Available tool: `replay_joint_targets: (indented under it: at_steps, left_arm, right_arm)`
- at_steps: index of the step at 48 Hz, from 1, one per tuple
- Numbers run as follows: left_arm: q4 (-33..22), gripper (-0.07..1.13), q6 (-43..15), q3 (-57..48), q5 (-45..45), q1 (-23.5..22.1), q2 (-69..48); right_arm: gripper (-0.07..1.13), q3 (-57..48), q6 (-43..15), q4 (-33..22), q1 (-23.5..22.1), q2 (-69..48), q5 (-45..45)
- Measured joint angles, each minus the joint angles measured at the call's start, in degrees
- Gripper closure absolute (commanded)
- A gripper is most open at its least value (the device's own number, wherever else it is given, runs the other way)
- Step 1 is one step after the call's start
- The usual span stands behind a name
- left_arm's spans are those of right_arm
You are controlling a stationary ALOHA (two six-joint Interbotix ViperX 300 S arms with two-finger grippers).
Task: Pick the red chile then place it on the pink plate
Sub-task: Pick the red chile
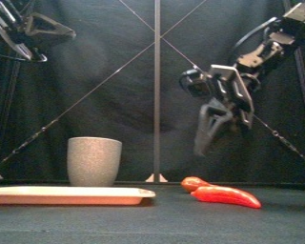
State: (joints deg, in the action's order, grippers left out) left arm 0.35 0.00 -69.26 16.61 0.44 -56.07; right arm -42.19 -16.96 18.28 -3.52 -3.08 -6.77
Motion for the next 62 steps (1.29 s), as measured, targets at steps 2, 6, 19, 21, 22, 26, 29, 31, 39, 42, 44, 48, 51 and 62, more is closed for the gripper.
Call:
replay_joint_targets:
  at_steps: [2,6,19,21,22,26,29,31,39,42,44,48,51,62]
  left_arm:
    - [0.0,1.06,0.0,-0.09,0.09,-0.09,-0.09]
    - [0.0,1.06,0.0,-0.26,0.0,0.0,0.0]
    - [0.0,1.06,0.0,-0.26,0.0,0.0,0.0]
    - [0.0,1.06,0.0,-0.26,0.0,0.0,-0.09]
    - [0.0,1.06,0.0,-0.26,0.0,0.0,0.0]
    - [0.0,1.06,0.0,-0.26,-0.09,0.0,0.0]
    - [0.0,1.06,0.0,-0.26,-0.09,0.0,0.0]
    - [0.0,1.06,0.0,-0.26,-0.09,0.0,-0.09]
    - [0.0,1.06,0.0,-0.26,-0.09,0.0,-0.09]
    - [0.0,1.06,0.0,-0.26,-0.09,0.0,0.0]
    - [0.0,1.06,0.0,-0.26,-0.18,0.0,-0.09]
    - [0.0,1.06,0.0,-0.26,-0.09,0.0,-0.09]
    - [0.0,1.06,0.0,-0.26,-0.18,0.0,-0.09]
    - [0.0,1.06,0.0,-0.26,-0.18,0.0,0.0]
  right_arm:
    - [0.55,1.32,0.0,-0.62,0.09,0.44,-0.97]
    - [0.52,2.37,0.0,-0.88,0.53,1.67,-3.25]
    - [0.12,2.37,-0.09,0.79,2.64,4.48,-9.76]
    - [0.07,2.37,-0.18,0.97,2.72,4.75,-10.11]
    - [0.04,2.46,-0.09,1.05,2.81,4.92,-10.28]
    - [0.0,2.64,-0.09,1.32,3.43,5.8,-10.63]
    - [0.01,2.99,-0.18,1.58,4.04,6.68,-10.72]
    - [0.01,3.34,-0.18,1.76,4.48,7.29,-10.81]
    - [0.02,4.83,-0.18,1.93,5.71,9.93,-10.81]
    - [0.02,5.62,-0.18,1.85,5.8,10.72,-10.9]
    - [0.02,6.15,0.0,1.85,5.8,11.34,-10.81]
    - [0.03,7.12,-0.09,1.76,5.89,12.3,-10.63]
    - [0.06,7.56,0.0,1.67,5.98,12.74,-10.63]
    - [0.34,8.09,-0.09,1.58,6.42,14.06,-10.63]
